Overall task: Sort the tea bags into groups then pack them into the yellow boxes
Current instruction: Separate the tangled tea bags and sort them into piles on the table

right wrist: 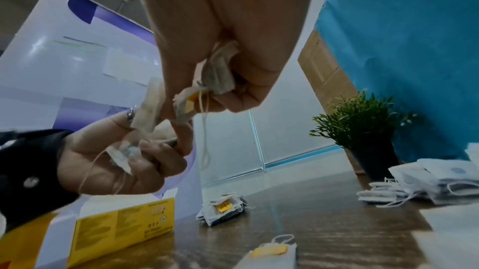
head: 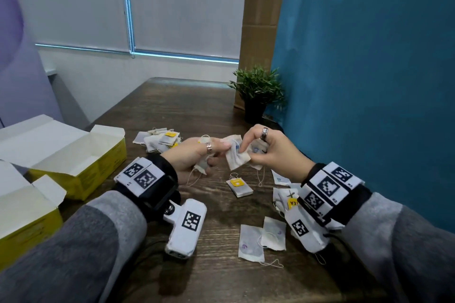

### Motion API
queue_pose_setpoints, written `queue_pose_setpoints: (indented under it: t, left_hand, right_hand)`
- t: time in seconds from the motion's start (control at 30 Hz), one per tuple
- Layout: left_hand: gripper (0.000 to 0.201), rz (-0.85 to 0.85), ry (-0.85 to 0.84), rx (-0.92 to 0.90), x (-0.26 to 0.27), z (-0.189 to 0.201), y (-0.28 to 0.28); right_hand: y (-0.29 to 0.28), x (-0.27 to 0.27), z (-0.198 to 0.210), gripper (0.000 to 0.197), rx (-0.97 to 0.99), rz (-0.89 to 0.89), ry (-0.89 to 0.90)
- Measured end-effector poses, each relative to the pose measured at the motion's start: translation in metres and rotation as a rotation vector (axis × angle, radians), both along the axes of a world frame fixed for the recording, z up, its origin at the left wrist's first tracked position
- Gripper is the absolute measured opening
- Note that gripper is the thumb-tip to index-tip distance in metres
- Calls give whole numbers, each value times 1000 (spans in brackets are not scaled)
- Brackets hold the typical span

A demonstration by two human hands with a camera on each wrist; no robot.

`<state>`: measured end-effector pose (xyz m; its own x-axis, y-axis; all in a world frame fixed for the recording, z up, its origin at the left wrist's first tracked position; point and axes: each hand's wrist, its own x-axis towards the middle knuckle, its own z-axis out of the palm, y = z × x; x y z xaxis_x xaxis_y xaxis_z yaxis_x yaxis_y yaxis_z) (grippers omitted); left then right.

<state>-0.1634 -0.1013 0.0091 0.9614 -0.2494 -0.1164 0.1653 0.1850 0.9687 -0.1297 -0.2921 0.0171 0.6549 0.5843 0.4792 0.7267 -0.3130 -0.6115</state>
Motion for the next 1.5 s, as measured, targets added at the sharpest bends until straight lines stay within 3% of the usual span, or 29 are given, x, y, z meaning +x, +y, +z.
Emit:
queue_pose_setpoints:
  t: [0.1, 0.2, 0.27, 0.37, 0.5, 0.7, 0.83, 0.93, 1.0, 1.13, 1.23, 1.3, 1.37, 1.43, 1.5]
  left_hand:
    - [14, 76, -49, 84, 2, 2, 0]
    - [21, 206, -52, 97, 6, 2, 4]
    - [16, 292, -62, 161, 8, 0, 6]
    - [20, 392, -86, 304, 10, -2, 3]
    - [22, 361, -107, 362, 14, -1, -10]
    - [9, 309, -96, 122, 20, 8, -27]
    - [9, 171, -92, 57, 23, 8, -26]
    - [21, 78, 5, -6, 30, 8, -14]
    - [25, 145, 102, -11, 41, 7, 0]
    - [27, 281, 161, 236, 65, 4, 39]
    - [35, 218, 104, 693, 84, 3, 65]
    - [22, 323, 41, 1067, 94, 3, 77]
    - [2, 295, 12, 1221, 99, 5, 84]
    - [16, 255, 13, 1359, 104, 4, 87]
    - [48, 271, 2, 1421, 105, 4, 86]
  right_hand:
    - [-3, 1, 0, 23, 20, -41, 256]
    - [-11, 6, 1, 26, 214, -89, 603]
    - [-16, 8, 4, 28, 284, -69, 702]
    - [-20, 12, 6, 27, 392, -47, 749]
    - [-13, 15, 8, 25, 432, 19, 787]
    - [1, 16, 9, 14, 447, 62, 862]
    - [3, 24, 7, 13, 315, 28, 830]
    - [0, 36, 6, 15, 263, -78, 803]
    - [-9, 50, 6, 21, 254, -196, 787]
    - [-37, 91, 4, 43, 81, -545, 686]
    - [-49, 112, 0, 50, -140, -751, 548]
    - [-53, 117, -4, 52, -183, -780, 566]
    - [-54, 121, -9, 52, -257, -805, 555]
    - [-54, 124, -13, 55, -363, -829, 473]
    - [-53, 125, -13, 58, -452, -842, 407]
